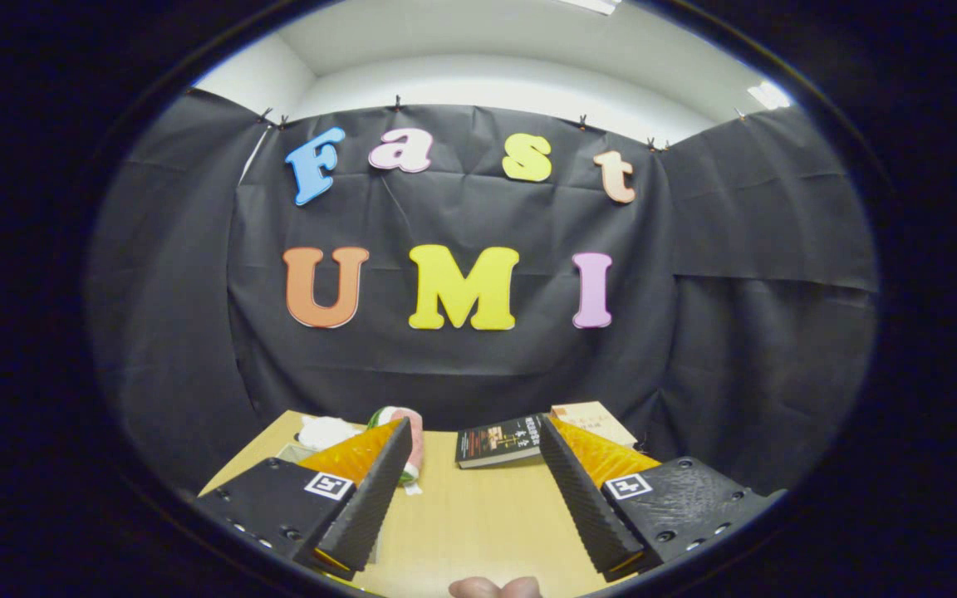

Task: Open the storage box then place both shoes into the box .Put the left shoe in first, then the right shoe, with the right side of both shoes facing outward in a uniform manner.

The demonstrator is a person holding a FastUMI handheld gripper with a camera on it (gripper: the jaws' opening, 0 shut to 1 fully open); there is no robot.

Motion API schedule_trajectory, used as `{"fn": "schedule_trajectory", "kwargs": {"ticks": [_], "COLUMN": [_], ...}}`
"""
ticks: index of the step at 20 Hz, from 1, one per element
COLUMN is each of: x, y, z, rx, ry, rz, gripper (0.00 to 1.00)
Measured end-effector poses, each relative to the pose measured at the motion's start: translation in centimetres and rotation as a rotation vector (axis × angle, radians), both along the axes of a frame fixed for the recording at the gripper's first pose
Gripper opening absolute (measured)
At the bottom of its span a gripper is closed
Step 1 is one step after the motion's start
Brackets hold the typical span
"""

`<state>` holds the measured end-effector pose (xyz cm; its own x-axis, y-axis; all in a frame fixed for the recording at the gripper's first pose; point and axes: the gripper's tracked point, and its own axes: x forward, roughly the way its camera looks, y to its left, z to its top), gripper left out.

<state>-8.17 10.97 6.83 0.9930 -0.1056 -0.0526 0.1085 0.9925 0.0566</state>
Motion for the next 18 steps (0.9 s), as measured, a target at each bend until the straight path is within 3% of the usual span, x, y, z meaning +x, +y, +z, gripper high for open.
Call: {"fn": "schedule_trajectory", "kwargs": {"ticks": [10, 18], "x": [-2.5, -2.2], "y": [0.4, 0.1], "z": [-1.6, -1.4], "rx": [0.044, 0.042], "ry": [-0.019, -0.030], "rz": [0.117, 0.118], "gripper": [0.94, 0.94]}}
